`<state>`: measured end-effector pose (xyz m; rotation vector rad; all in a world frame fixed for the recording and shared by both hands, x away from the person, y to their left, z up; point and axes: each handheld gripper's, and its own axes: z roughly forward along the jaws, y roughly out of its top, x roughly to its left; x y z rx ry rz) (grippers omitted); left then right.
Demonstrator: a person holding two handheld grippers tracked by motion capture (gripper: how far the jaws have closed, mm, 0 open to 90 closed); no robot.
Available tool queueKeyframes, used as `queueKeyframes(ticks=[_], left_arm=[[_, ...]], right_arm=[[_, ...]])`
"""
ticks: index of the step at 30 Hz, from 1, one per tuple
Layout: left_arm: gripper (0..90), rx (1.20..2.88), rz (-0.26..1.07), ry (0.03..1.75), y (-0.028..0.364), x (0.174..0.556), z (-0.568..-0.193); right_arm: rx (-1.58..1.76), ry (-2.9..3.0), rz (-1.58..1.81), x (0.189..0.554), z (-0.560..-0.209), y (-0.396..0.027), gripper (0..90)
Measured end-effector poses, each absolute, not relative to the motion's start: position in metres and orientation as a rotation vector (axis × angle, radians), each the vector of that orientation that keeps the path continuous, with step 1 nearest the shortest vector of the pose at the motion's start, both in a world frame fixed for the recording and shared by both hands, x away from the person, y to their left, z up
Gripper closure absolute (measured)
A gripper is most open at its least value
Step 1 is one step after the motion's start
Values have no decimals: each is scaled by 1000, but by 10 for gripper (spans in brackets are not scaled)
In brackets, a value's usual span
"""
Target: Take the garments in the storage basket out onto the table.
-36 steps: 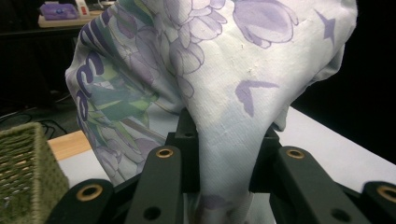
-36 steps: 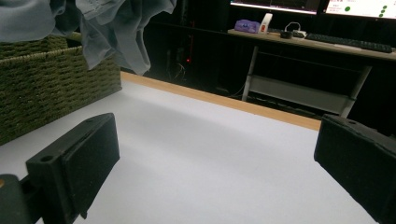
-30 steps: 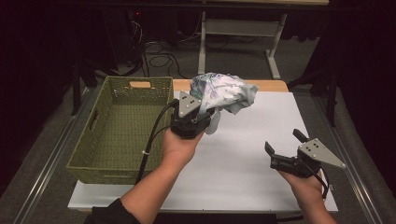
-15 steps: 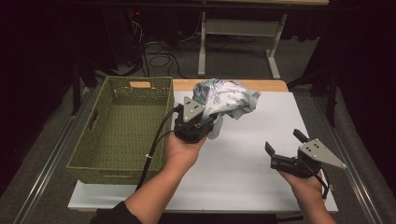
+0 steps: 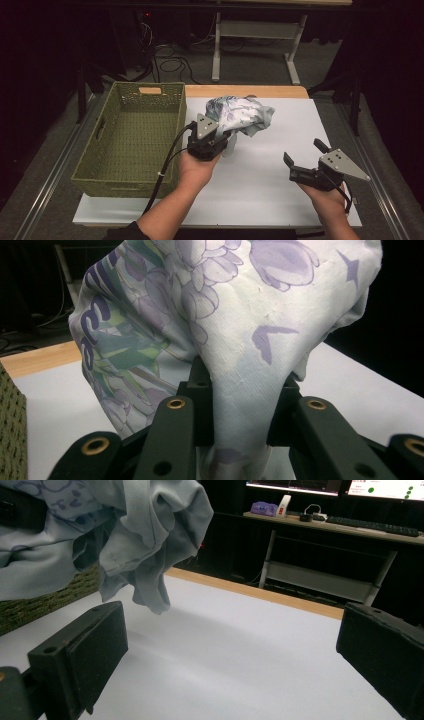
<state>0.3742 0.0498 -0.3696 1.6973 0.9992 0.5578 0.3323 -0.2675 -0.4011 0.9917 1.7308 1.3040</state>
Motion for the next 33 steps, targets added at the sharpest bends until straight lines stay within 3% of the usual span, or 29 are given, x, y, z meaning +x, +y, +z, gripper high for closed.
queueKeyframes(ticks=[25,26,28,30,33], left_arm=[[692,1744,522,1026,45,376,-391],[668,1727,544,1019,46,375,-390],[410,1683,627,1012,46,371,-386],[220,1655,591,1004,48,371,-381],[168,1666,576,990,48,372,-377]], right_arm=[[992,1729,1308,332,-401,-268,7],[992,1730,1307,332,-401,-268,7],[993,1727,1307,332,-401,-268,7],[995,1728,1307,332,-402,-268,7],[993,1733,1306,332,-402,-267,7]])
